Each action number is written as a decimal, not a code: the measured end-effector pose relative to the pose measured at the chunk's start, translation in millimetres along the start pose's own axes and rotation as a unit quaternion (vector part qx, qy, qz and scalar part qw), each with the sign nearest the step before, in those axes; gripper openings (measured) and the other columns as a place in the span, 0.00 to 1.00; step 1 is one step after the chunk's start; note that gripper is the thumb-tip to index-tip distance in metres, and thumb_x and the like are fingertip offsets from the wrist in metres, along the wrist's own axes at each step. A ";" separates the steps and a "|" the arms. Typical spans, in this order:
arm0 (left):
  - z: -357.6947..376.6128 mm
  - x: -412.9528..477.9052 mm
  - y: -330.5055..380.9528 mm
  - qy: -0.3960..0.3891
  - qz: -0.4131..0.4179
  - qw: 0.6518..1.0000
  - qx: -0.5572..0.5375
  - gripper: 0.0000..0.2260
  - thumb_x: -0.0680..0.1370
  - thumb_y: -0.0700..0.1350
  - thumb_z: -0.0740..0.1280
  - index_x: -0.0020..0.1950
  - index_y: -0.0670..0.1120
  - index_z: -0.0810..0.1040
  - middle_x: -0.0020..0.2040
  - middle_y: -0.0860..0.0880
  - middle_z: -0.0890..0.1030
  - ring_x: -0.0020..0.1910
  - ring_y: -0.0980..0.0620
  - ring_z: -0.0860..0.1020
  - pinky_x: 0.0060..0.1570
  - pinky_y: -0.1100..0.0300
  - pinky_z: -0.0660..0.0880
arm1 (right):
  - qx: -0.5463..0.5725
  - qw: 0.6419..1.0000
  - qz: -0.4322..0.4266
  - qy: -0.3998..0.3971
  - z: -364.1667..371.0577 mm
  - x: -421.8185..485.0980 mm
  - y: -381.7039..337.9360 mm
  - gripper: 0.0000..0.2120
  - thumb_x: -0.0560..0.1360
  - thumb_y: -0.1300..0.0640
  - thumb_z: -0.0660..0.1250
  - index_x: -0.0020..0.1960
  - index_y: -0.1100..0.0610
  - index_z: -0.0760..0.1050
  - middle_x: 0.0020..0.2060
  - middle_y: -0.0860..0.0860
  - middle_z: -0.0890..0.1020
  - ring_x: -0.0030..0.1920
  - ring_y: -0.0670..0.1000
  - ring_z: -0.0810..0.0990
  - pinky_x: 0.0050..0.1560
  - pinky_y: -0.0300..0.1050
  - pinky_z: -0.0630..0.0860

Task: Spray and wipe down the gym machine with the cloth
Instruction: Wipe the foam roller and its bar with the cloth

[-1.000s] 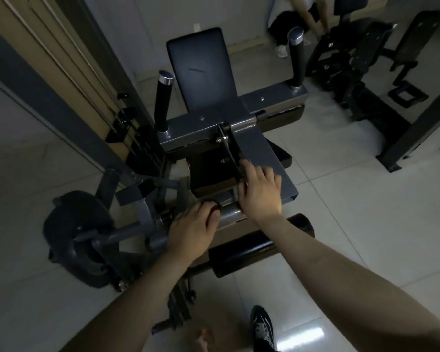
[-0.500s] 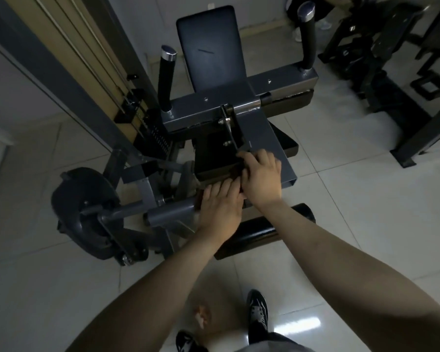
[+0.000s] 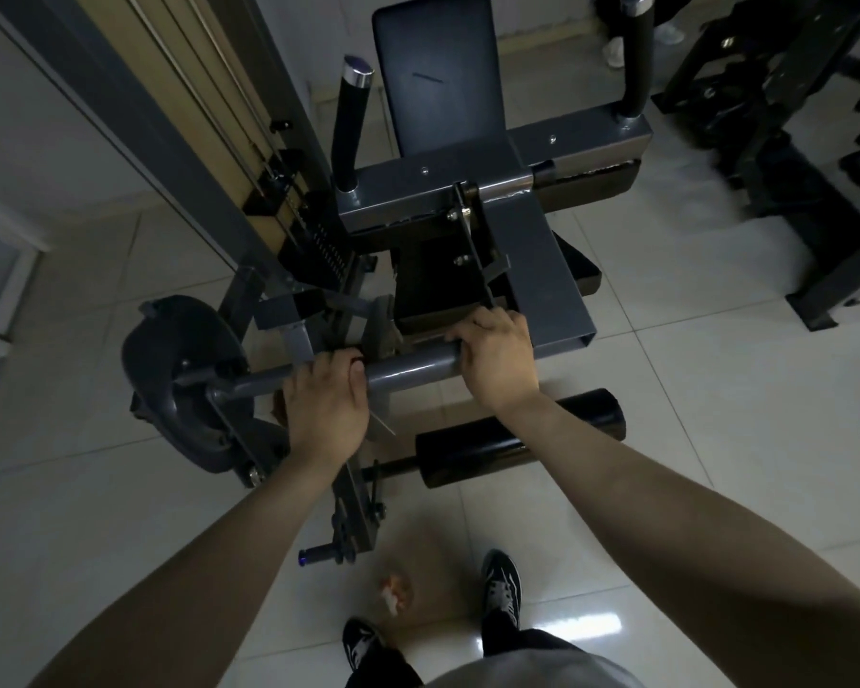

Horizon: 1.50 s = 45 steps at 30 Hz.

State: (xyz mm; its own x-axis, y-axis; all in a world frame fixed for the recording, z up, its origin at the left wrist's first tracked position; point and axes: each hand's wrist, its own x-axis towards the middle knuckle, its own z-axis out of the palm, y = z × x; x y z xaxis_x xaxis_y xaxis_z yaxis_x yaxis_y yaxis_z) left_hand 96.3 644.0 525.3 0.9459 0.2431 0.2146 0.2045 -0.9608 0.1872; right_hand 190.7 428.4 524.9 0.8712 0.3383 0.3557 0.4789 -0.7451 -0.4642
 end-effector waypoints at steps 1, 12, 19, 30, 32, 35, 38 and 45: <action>1.5 -4.4 12.4 0.007 -0.004 1.000 -0.003 0.13 0.85 0.49 0.54 0.62 0.49 0.75 0.53 0.44 0.80 0.53 0.40 0.77 0.58 0.44 0.70 | 0.000 1.000 0.001 -0.002 -0.7 -0.3 -0.4 0.09 0.72 0.63 0.68 0.47 0.54 0.83 0.44 0.51 0.80 0.47 0.55 0.77 0.54 0.51 0.68; 18.5 -18.3 113.6 -0.033 0.101 0.994 -0.024 0.27 0.79 0.45 0.55 0.79 0.43 0.61 0.69 0.43 0.74 0.72 0.42 0.68 0.74 0.42 0.61 | -0.001 0.998 0.056 0.000 -4.7 0.2 -5.1 0.13 0.78 0.57 0.60 0.44 0.55 0.82 0.43 0.51 0.81 0.48 0.54 0.77 0.55 0.48 0.68; -10.8 -22.6 16.2 -0.043 0.101 0.994 -0.019 0.20 0.82 0.45 0.63 0.75 0.49 0.68 0.68 0.45 0.75 0.70 0.44 0.70 0.74 0.46 0.64 | -0.102 0.990 0.051 -0.088 -14.7 0.8 -23.9 0.16 0.76 0.63 0.63 0.60 0.52 0.79 0.56 0.51 0.76 0.60 0.55 0.72 0.69 0.57 0.51; -18.6 -33.9 28.1 -0.010 -0.018 0.997 -0.076 0.05 0.78 0.40 0.63 0.53 0.47 0.73 0.58 0.42 0.79 0.63 0.38 0.74 0.64 0.40 0.72 | -0.037 0.993 0.041 -0.099 -8.3 5.2 -41.8 0.11 0.76 0.64 0.62 0.55 0.58 0.80 0.52 0.53 0.78 0.54 0.55 0.73 0.54 0.45 0.70; -16.3 -25.9 50.0 -0.028 0.025 0.997 -0.073 0.06 0.77 0.38 0.68 0.51 0.46 0.75 0.57 0.42 0.80 0.65 0.39 0.74 0.67 0.43 0.71 | -0.031 0.993 0.050 -0.100 -11.1 8.3 -42.3 0.10 0.76 0.62 0.63 0.54 0.58 0.80 0.50 0.53 0.78 0.54 0.55 0.74 0.52 0.44 0.71; -8.4 -13.1 84.1 -0.055 0.087 0.993 -0.051 0.08 0.75 0.36 0.69 0.52 0.46 0.76 0.54 0.45 0.80 0.64 0.43 0.75 0.70 0.47 0.68 | -0.008 0.992 0.076 -0.103 -15.0 13.7 -43.0 0.09 0.77 0.63 0.62 0.52 0.60 0.80 0.50 0.56 0.79 0.54 0.56 0.75 0.49 0.43 0.71; -5.7 -7.6 92.5 -0.059 0.109 0.991 -0.050 0.09 0.75 0.36 0.67 0.53 0.46 0.75 0.54 0.46 0.79 0.61 0.45 0.75 0.68 0.47 0.68 | -0.001 0.990 0.099 -0.102 -20.1 14.9 -37.2 0.10 0.77 0.64 0.62 0.53 0.61 0.80 0.52 0.56 0.79 0.56 0.55 0.75 0.47 0.41 0.69; -17.8 -17.9 34.6 -0.041 0.106 0.993 -0.034 0.10 0.73 0.37 0.71 0.49 0.49 0.74 0.50 0.48 0.78 0.56 0.47 0.76 0.64 0.50 0.71 | -0.071 0.990 0.070 -0.102 -17.7 12.8 -50.0 0.10 0.78 0.57 0.64 0.58 0.58 0.77 0.54 0.54 0.78 0.56 0.55 0.75 0.51 0.46 0.71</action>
State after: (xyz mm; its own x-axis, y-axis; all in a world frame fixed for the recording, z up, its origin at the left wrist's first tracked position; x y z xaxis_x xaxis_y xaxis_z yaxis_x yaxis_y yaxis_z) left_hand 81.9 608.8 545.1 0.9837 0.0216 0.1785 -0.0169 -0.9773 0.2111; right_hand 175.9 459.8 567.1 0.9384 0.3248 0.1182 0.3451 -0.8607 -0.3742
